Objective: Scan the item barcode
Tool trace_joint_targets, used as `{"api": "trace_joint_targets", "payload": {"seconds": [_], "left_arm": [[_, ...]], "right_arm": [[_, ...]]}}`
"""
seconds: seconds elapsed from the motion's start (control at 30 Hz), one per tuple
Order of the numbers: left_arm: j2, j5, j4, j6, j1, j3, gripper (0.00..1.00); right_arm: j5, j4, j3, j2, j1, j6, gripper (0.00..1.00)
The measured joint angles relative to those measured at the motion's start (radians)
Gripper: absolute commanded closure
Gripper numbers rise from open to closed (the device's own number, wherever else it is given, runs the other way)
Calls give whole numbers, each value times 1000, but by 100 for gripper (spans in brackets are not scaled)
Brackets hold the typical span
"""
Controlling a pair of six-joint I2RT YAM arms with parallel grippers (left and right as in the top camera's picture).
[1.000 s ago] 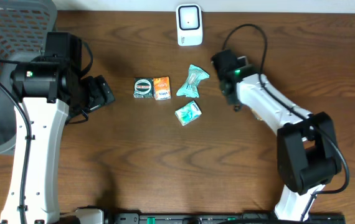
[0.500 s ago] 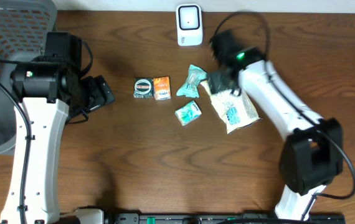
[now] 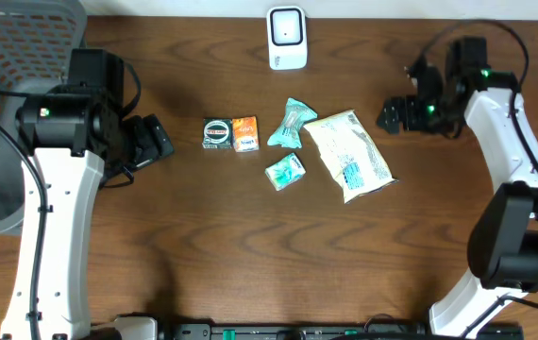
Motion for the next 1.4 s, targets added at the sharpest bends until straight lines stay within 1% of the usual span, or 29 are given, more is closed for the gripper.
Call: {"api": "trace_joint_targets", "payload": {"seconds": [0.03,0.07,0.1,0.2,0.23,0.3,0.4,0.5,0.67,0.87,1.0,1.07,1.23,1.3,1.4], "left_arm": [[0,0,0,0,0,0,2],[0,0,0,0,0,0,2],[0,0,0,0,0,0,2],[0,0,0,0,0,0,2],[0,0,0,0,0,0,2],[0,0,0,0,0,0,2],[0,0,0,0,0,0,2],[0,0,0,0,0,0,2],[0,0,0,0,0,0,2],[0,0,0,0,0,0,2],[0,0,0,0,0,0,2],[0,0,0,0,0,0,2],[0,0,0,0,0,0,2],[0,0,0,0,0,0,2],[0,0,0,0,0,0,2]], "right_arm": [[-47,24,-40,0,-14,-10,26],[-79,42,-69,0,-23,-12,37],[-108,58,-95,0,-29,-18,52],[-175,91,-150,1,-24,-19,80],[-185,98,-156,1,-18,-15,87],[-195,116,-158,1,-1,-2,91],[-176,154,-158,1,39,37,95],[-98,164,-158,1,86,84,99],[35,162,-167,1,169,126,99],[235,180,-257,-2,261,226,99],[283,202,-312,-26,281,253,99],[304,159,-319,-36,280,259,99],[369,-23,-280,-40,279,272,99],[389,-95,-230,-40,278,275,99],[402,-111,-129,-48,278,275,99]]}}
